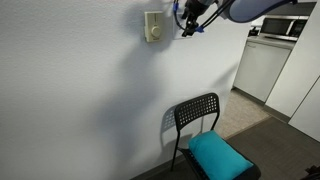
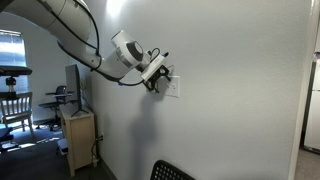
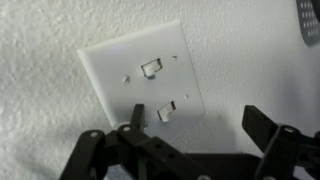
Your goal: Turn off the left light switch
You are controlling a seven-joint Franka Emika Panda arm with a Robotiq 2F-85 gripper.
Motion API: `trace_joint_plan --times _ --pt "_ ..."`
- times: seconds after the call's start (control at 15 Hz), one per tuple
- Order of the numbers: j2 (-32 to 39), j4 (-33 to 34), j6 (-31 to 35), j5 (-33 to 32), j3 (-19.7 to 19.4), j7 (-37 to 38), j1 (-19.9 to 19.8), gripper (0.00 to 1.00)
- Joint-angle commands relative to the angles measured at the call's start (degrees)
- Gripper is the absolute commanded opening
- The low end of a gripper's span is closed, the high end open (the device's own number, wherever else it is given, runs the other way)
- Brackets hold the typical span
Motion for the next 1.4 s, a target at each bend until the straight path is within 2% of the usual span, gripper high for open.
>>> trace_joint_plan --times 0.0,0.47,1.0,1.33 --pt "0.4 1.9 1.9 1.3 1.3 -3.2 -0.7 1.0" --pt "1.4 1.3 0.4 7.6 3.1 -7.9 -0.6 1.0" --pt "1.1 1.5 0.0 6.8 1.1 -6.8 -0.9 1.0" --pt "2.0 1.4 -0.5 7.6 1.5 -7.2 -0.9 1.0"
